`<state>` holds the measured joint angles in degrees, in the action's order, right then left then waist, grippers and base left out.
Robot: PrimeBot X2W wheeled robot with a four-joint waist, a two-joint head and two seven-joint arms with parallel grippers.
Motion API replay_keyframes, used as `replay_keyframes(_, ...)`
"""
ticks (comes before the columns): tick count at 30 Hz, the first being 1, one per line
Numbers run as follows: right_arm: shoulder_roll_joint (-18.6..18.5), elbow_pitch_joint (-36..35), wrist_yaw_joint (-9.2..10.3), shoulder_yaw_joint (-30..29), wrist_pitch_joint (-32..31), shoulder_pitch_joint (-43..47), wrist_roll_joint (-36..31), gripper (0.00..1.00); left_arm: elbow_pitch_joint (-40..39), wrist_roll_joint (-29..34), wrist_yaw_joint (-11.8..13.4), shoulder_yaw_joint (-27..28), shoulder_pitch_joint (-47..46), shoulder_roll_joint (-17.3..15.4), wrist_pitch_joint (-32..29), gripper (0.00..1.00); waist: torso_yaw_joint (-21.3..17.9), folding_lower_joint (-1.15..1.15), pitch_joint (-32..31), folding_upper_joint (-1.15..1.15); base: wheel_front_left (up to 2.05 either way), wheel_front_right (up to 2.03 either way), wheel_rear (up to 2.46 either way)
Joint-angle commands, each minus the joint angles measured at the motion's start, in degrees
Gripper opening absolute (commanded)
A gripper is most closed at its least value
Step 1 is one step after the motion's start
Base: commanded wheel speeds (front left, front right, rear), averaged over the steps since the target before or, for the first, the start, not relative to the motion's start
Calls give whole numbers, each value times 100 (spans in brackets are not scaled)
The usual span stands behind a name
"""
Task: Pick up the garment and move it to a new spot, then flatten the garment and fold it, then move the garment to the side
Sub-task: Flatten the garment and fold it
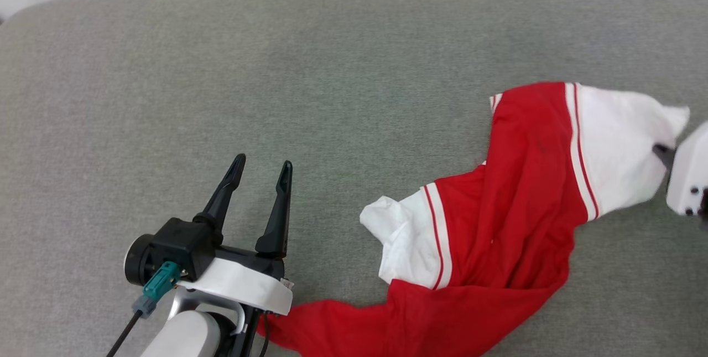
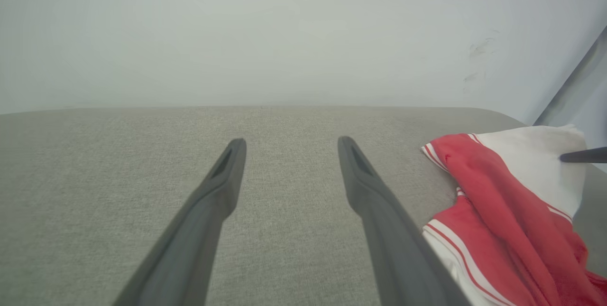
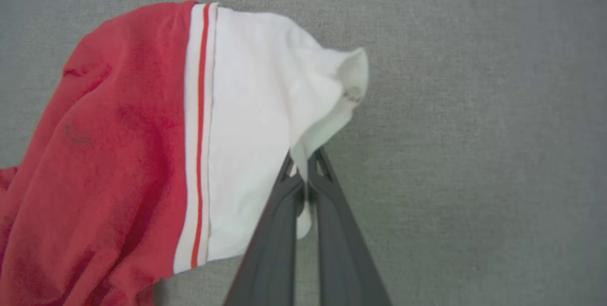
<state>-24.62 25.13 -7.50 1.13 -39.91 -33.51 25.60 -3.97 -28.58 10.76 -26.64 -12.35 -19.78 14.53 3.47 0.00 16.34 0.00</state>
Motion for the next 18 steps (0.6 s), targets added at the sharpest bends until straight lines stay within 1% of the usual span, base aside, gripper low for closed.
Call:
replay_keyframes(1, 39, -341, 2, -277, -184, 480, -60, 0, 10, -27, 34, 41, 67, -43, -14, 100, -180, 0, -103, 0, 0, 0, 0)
replay_keyframes(2, 39, -341, 2, -277, -184, 480, -60, 0, 10, -27, 34, 41, 67, -43, -14, 100, -180, 0, -103, 0, 0, 0, 0)
replay_keyframes(5, 177, -706, 2, -766, -421, 1143, -146, 0, 14, -40, 55, 49, 82, -76, -48, 100, -275, 0, -127, 0, 0, 0, 0)
replay_keyframes(8, 448, -887, 2, -1242, -537, 1738, -233, 0, 22, -52, 66, 50, 109, -105, -63, 100, -323, 0, -164, 0, 0, 0, 0)
replay_keyframes(10, 646, -913, 2, -1462, -475, 2045, -300, 1, 35, -69, 77, 53, 123, -128, -92, 100, -336, 0, -193, 0, 0, 0, 0)
replay_keyframes(11, 763, -900, 2, -1534, -461, 2169, -325, 29, 42, -76, 91, 58, 135, -138, -102, 100, -341, 0, -212, 0, 0, 0, 0)
replay_keyframes(12, 888, -904, 2, -1594, -407, 2282, -338, 76, 50, -84, 92, 64, 151, -150, -108, 100, -345, 0, -231, 0, 0, 0, 0)
replay_keyframes(13, 980, -949, 2, -1634, -290, 2371, -381, 100, 52, -83, 110, 76, 165, -164, -118, 100, -348, 0, -247, 0, 0, 0, 0)
replay_keyframes(15, 1116, -1034, 2, -1634, 81, 2506, -459, 100, 44, -97, 144, 104, 195, -190, -137, 100, -351, 0, -272, 0, 0, 0, 0)
replay_keyframes(18, 1221, -1202, 2, -1650, 871, 2591, -610, 100, 20, -133, 180, 148, 256, -233, -152, 100, -371, 0, -316, 0, 0, 0, 0)
